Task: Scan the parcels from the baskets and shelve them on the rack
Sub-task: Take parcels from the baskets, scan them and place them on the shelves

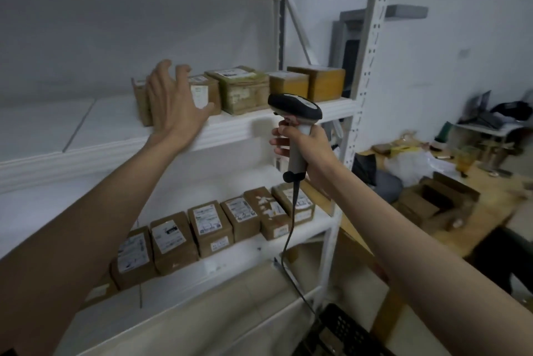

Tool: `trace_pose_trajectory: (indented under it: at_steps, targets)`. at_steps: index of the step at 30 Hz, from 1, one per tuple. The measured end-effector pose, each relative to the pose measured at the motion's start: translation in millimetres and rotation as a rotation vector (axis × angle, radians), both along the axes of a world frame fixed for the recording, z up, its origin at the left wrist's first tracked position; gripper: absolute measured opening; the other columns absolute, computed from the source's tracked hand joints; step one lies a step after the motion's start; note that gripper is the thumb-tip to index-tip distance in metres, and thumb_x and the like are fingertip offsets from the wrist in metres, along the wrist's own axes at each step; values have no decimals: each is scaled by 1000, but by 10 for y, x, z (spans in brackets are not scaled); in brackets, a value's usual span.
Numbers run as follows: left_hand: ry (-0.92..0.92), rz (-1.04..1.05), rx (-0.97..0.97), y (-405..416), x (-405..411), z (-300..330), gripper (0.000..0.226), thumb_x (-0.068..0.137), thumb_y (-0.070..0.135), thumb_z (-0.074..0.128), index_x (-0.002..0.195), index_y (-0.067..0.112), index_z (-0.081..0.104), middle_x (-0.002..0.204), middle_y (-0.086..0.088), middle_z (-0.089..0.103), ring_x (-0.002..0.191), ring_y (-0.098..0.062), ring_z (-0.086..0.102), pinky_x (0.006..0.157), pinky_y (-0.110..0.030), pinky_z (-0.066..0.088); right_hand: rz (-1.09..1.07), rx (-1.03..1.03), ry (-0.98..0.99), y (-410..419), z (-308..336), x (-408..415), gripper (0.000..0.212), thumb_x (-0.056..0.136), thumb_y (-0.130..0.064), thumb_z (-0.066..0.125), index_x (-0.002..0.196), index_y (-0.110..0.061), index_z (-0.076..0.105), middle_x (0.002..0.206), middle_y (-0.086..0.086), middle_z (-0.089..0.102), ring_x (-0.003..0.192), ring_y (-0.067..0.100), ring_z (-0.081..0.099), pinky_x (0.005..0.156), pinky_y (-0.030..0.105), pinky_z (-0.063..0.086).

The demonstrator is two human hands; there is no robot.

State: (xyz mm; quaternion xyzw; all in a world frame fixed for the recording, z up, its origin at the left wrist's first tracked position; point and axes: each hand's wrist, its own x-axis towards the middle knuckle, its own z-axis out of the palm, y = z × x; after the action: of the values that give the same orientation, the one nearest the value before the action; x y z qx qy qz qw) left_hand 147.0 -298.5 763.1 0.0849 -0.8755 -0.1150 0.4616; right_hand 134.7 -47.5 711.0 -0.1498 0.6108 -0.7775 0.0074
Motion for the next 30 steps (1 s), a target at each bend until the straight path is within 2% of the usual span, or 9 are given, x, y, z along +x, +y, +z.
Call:
trace_pose_trajectory:
  at_steps: [4, 7, 12, 15, 18, 23, 26, 30]
  targets:
    - [-27, -262, -80, 924, 182, -186, 49, 76, 32, 73, 117, 13, 56, 126, -15, 47, 119, -34, 46, 100, -43, 40, -76, -14, -64, 595, -194, 283, 8, 97, -2, 61, 104, -3, 65, 91, 13, 74, 76, 23, 74, 71, 36, 61]
    - [-94, -454, -100, 1691, 345, -504, 35, 79, 27, 75, 108, 15, 60, 116, -9, 49, 109, -28, 49, 93, -36, 40, -154, 11, -119, 1211, -400, 588, 11, 97, -1, 61, 107, 4, 65, 91, 17, 71, 70, 23, 71, 67, 34, 60]
    - [-281, -705, -149, 3035, 621, -1088, 23, 82, 27, 73, 99, 17, 62, 103, -4, 51, 103, -31, 52, 92, -42, 39, -343, 80, -194, 2479, -811, 1233, 7, 96, -4, 64, 101, -2, 67, 86, 15, 72, 69, 23, 72, 66, 34, 62]
    - [-424, -840, -174, 3896, 860, -1412, 21, 86, 31, 72, 100, 21, 61, 104, -1, 52, 103, -28, 53, 89, -40, 36, -453, 79, -257, 3281, -1045, 1701, 7, 96, -4, 63, 101, -6, 66, 83, 11, 71, 67, 20, 71, 67, 35, 62]
    - [-548, -983, -235, 4746, 1169, -1703, 20, 84, 36, 72, 97, 26, 60, 103, 3, 52, 104, -25, 55, 92, -42, 40, -571, 70, -335, 4035, -1245, 2233, 6, 95, -2, 63, 98, -6, 65, 79, 10, 69, 63, 20, 69, 62, 33, 61]
    - [-655, -1178, -280, 5928, 1694, -2118, 11, 87, 35, 68, 90, 32, 57, 99, 8, 54, 104, -20, 58, 89, -39, 45, -761, 16, -451, 5056, -1528, 3078, 4, 94, 0, 63, 96, -2, 64, 79, 14, 68, 59, 20, 69, 56, 30, 59]
    - [-715, -1278, -337, 6519, 1951, -2394, 8, 88, 35, 65, 89, 31, 59, 98, 8, 56, 98, -18, 59, 85, -38, 45, -853, -42, -511, 5516, -1747, 3499, 5, 94, -1, 62, 98, -4, 62, 79, 13, 69, 62, 20, 70, 63, 35, 60]
    - [-850, -1403, -378, 7212, 2293, -2809, 8, 86, 28, 69, 88, 26, 62, 97, 5, 59, 95, -20, 60, 86, -37, 41, -976, -153, -593, 5991, -2178, 3962, 13, 96, 1, 58, 108, 0, 60, 87, 18, 66, 68, 26, 66, 61, 33, 59]
